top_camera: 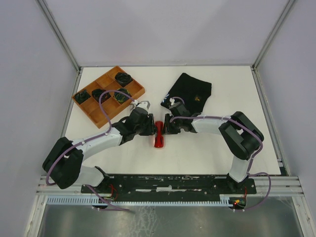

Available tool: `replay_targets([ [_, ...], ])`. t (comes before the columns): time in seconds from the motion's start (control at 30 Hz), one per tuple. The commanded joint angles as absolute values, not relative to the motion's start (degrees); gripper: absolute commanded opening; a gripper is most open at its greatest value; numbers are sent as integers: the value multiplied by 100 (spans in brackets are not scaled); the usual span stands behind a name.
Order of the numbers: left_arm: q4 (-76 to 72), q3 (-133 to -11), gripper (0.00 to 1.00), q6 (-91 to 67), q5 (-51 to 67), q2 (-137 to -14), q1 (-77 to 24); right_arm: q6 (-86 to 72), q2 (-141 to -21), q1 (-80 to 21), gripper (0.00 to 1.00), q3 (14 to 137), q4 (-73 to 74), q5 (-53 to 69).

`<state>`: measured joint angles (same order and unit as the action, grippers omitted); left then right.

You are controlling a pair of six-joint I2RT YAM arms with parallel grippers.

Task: Organize the sunglasses
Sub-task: Adjust the sunglasses in the sunglasses case.

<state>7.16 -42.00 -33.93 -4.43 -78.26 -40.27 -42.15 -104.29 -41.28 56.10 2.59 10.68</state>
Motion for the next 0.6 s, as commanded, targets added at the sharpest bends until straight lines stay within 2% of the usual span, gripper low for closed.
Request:
replay_targets([
  [0.0, 604, -4254, 47, -3200, -490, -7691, -4044, -4140, -10492, -4195, 32, 5798, 287, 963],
  [0.37, 684, -4237, 47, -3199, -567, -7595, -4039, -4301, -9587, -4116, 39, 5098, -422, 769],
  [0.57, 663, -4214, 48, -3216, -541, -7535, -4043, -4427, -9687, -4039, 40, 4942, -491, 711],
])
